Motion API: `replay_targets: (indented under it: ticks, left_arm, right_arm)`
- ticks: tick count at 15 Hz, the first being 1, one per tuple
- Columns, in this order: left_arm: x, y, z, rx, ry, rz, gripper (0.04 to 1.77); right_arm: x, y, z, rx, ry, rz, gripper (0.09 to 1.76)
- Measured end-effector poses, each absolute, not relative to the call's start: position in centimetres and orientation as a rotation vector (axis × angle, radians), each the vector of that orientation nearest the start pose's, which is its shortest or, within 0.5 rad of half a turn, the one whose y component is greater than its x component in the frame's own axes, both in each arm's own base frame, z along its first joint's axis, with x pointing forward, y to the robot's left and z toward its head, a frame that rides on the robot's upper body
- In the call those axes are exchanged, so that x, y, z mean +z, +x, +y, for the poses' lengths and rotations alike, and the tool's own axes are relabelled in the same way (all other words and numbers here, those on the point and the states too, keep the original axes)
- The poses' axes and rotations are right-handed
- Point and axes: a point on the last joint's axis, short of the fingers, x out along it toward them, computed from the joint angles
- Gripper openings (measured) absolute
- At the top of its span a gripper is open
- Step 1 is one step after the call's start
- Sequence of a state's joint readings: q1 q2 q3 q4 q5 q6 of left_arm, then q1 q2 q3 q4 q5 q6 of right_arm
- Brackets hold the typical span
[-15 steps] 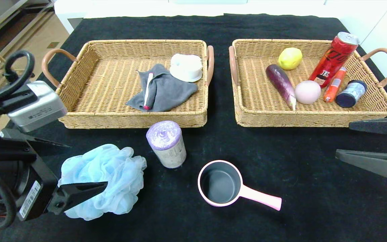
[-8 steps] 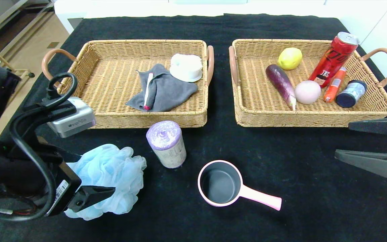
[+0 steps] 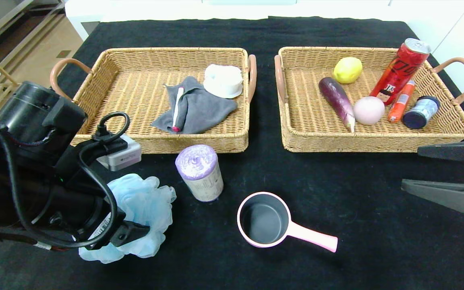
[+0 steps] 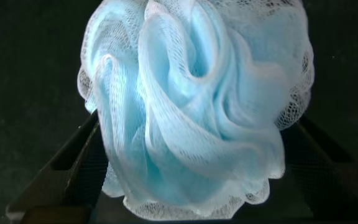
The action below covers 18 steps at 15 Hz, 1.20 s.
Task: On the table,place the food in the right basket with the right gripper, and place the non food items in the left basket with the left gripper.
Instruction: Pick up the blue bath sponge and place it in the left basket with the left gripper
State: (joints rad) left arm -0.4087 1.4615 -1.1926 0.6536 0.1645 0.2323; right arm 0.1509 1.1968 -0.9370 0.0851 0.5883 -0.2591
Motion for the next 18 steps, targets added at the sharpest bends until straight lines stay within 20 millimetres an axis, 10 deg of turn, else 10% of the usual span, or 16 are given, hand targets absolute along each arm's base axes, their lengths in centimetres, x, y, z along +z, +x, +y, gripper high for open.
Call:
replay_targets:
  ticks: [9, 14, 18]
  left_arm:
    - [23.0, 21.9, -8.2, -0.304, 0.472, 0.927, 1.72]
    - [22.9, 21.9, -8.2, -0.311, 0.472, 0.931, 1.04]
    - [23.0, 21.8, -8.1, -0.312, 0.471, 0.929, 0.81]
  right_arm:
    - [27.3, 16.9, 3.8, 0.771, -0.167, 0.250, 1.71]
    - [27.3, 16.9, 3.8, 0.770, -0.167, 0.251, 1.71]
    - [27.3, 16.9, 3.8, 0.770, -0.167, 0.250, 1.71]
